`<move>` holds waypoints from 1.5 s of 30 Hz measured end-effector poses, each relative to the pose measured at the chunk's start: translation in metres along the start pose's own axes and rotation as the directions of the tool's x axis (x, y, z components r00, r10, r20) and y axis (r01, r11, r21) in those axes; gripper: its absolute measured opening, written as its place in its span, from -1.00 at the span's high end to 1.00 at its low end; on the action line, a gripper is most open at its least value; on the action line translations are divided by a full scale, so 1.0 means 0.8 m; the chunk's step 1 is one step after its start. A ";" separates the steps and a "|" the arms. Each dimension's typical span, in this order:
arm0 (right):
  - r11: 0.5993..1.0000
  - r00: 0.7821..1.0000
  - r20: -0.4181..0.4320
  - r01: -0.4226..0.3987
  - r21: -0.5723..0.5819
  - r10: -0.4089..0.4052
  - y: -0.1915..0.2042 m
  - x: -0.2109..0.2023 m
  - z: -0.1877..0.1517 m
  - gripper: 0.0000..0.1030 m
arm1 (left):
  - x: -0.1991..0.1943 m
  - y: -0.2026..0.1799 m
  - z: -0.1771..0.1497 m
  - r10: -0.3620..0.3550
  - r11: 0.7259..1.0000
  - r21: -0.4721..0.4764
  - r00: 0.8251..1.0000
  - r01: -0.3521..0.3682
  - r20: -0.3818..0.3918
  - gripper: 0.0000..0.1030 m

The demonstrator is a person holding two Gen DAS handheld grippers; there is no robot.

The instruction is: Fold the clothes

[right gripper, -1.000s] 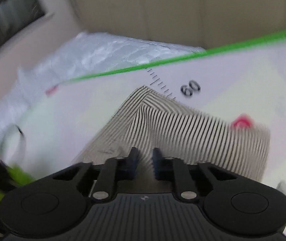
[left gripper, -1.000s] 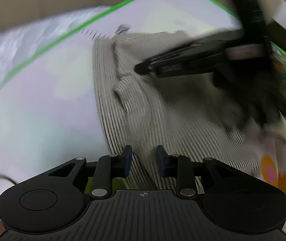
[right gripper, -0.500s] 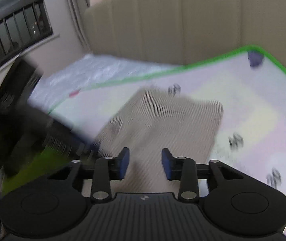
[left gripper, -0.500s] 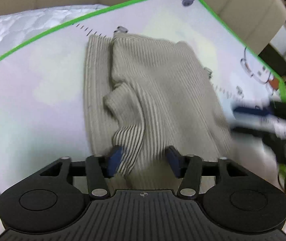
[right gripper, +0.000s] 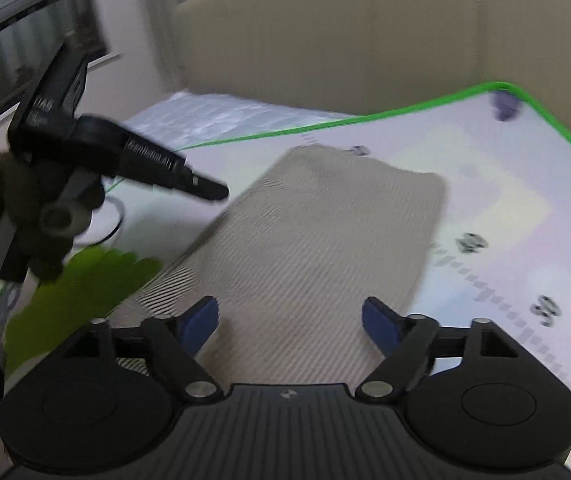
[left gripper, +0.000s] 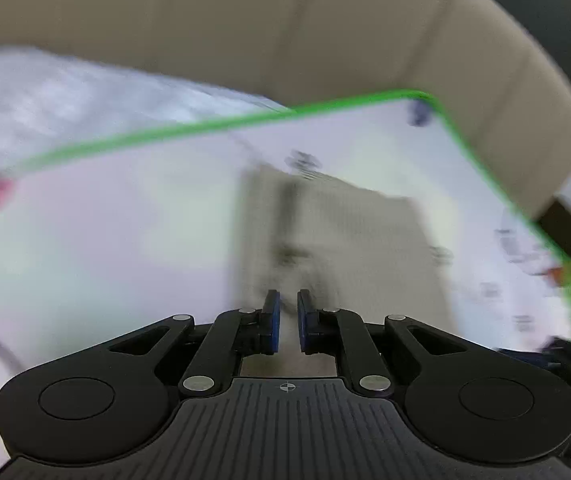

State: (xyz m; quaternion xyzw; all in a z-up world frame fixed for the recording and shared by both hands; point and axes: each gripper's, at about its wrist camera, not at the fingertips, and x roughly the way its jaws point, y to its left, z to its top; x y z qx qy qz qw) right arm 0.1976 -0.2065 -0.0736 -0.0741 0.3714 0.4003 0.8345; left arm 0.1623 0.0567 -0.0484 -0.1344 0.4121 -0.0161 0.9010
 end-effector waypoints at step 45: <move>0.991 0.996 -0.093 0.006 0.137 0.007 0.013 0.043 -0.029 -1.00 | 0.011 -0.008 -0.022 -0.198 0.980 -0.047 0.969 0.193 -0.149 0.26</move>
